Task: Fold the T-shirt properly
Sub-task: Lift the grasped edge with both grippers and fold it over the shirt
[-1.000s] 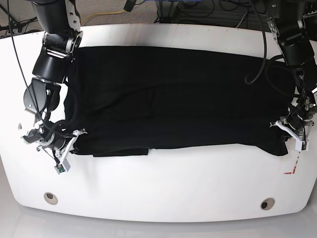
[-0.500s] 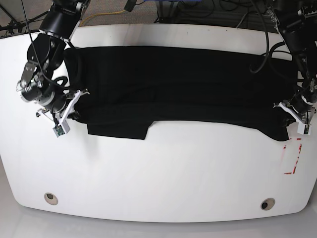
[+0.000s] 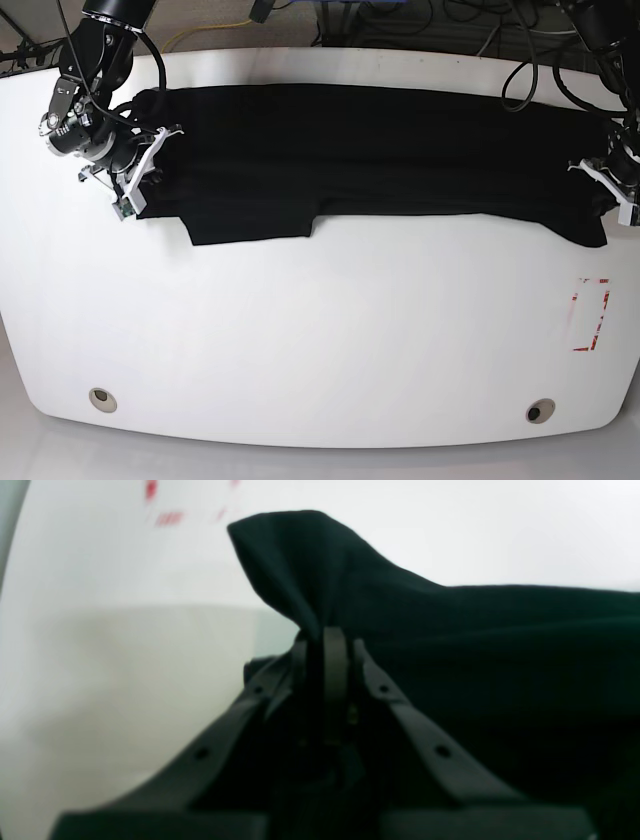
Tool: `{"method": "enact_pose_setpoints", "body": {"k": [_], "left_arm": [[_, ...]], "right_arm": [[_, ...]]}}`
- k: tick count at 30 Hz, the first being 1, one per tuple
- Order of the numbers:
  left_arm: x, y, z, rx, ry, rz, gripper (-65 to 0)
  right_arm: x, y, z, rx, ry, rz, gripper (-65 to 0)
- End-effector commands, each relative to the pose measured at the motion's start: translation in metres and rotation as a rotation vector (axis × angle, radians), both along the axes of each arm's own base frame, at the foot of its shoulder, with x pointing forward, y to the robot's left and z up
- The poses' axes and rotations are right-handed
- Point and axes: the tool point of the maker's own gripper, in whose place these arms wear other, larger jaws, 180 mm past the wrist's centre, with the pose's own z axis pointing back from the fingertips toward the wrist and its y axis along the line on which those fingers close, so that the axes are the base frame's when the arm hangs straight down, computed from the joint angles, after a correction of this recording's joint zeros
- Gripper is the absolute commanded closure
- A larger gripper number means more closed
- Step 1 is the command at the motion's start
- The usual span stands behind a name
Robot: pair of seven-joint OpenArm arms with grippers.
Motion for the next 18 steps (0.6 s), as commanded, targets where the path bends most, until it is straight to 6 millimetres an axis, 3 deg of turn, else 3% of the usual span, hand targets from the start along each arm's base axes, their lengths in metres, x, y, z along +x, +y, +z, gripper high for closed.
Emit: {"method": "enact_pose_setpoints", "body": {"k": [1,2,5,10,12,15,18], "left_arm": [[0.003,0.006,0.018,0.035,-0.044,-0.009,0.0],[-0.004,0.007,0.012,0.037,-0.023,-0.011,0.0],[-0.020,0.007,-0.001,0.036,0.025,-0.012,-4.9],[-0.029,0.008,-0.009,0.033,0.052,-0.007,-30.1],[-0.032,0.007,-0.011,0.033,0.062,-0.008,-36.1],[-0.032,0.009,-0.007,0.037,0.053,-0.004,-35.6],[-0.029,0.019,0.016,0.036,-0.022,0.032,-33.8]], "right_arm": [[0.000,0.004,0.004,0.014,-0.025,-0.002,0.0],[-0.003,0.004,0.001,0.016,-0.014,-0.003,-0.5],[-0.008,0.005,-0.004,0.018,0.006,-0.008,-12.0],[-0.010,0.008,0.001,0.017,-0.008,0.000,-40.1],[-0.009,0.006,0.011,-0.003,-0.042,0.002,-42.6],[-0.005,0.006,0.025,0.003,-0.092,-0.013,-41.4],[-0.001,0.008,0.036,0.076,-0.139,-0.032,-42.3]]}}
